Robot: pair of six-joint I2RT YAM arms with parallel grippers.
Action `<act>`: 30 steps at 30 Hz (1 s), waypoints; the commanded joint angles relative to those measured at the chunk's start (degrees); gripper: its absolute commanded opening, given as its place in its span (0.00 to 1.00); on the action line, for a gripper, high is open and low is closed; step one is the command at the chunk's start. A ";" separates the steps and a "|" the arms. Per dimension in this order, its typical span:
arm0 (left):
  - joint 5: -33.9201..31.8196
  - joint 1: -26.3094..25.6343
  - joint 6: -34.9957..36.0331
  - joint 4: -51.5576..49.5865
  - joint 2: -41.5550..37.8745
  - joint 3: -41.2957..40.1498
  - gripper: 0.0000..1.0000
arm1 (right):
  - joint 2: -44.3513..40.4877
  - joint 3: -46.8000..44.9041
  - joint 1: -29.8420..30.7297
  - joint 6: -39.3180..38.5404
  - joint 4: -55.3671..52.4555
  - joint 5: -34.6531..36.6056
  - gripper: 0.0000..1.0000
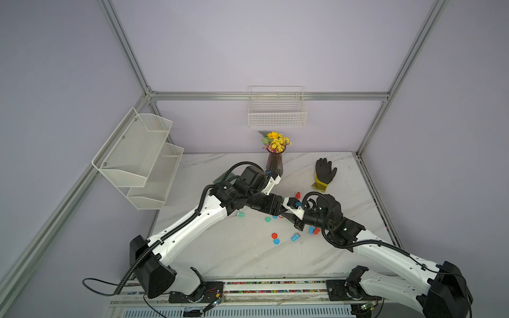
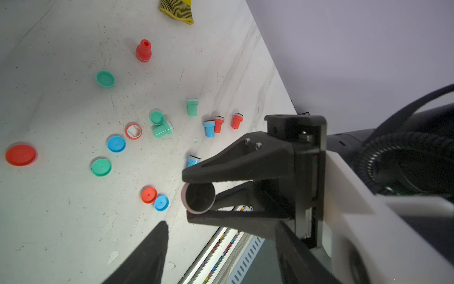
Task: Close the stamp cap
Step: Pick up the stamp from the center of the board.
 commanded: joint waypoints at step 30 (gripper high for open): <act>-7.60 -2.81 -0.37 -8.79 10.27 8.90 0.17 | -5.59 -2.11 0.39 -7.91 3.52 -0.64 0.22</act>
